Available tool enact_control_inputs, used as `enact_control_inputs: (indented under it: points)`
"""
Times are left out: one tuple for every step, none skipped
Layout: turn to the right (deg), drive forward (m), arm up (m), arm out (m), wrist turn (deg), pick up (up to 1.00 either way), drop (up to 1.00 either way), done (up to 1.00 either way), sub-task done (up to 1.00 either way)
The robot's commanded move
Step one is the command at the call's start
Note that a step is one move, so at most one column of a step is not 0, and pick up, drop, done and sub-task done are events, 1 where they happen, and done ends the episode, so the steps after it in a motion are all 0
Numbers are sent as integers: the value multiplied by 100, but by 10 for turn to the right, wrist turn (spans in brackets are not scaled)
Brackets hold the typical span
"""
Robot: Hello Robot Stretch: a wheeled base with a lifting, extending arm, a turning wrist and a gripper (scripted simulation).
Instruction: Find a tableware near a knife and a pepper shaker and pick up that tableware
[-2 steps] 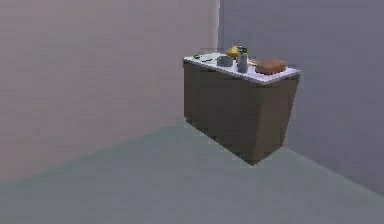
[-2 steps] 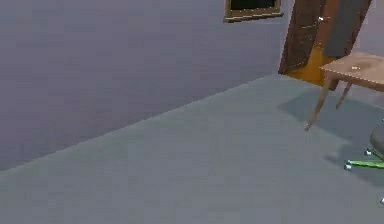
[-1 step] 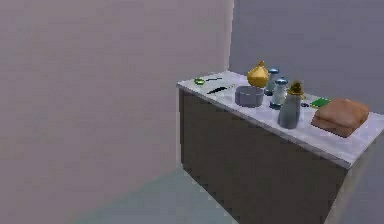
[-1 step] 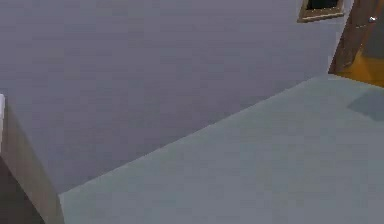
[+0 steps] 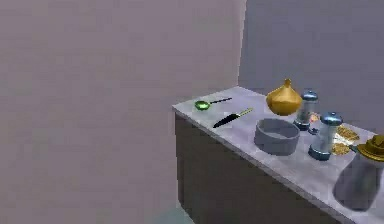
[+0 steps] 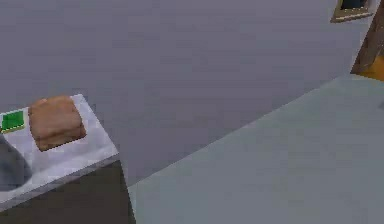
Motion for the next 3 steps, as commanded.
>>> enact_control_inputs:
  points:
    - [-450,0,0,0,0,0,0,0,0]
    - [-180,0,0,0,0,0,0,0,0]
    - [0,0,50,0,0,0,0,0,0]
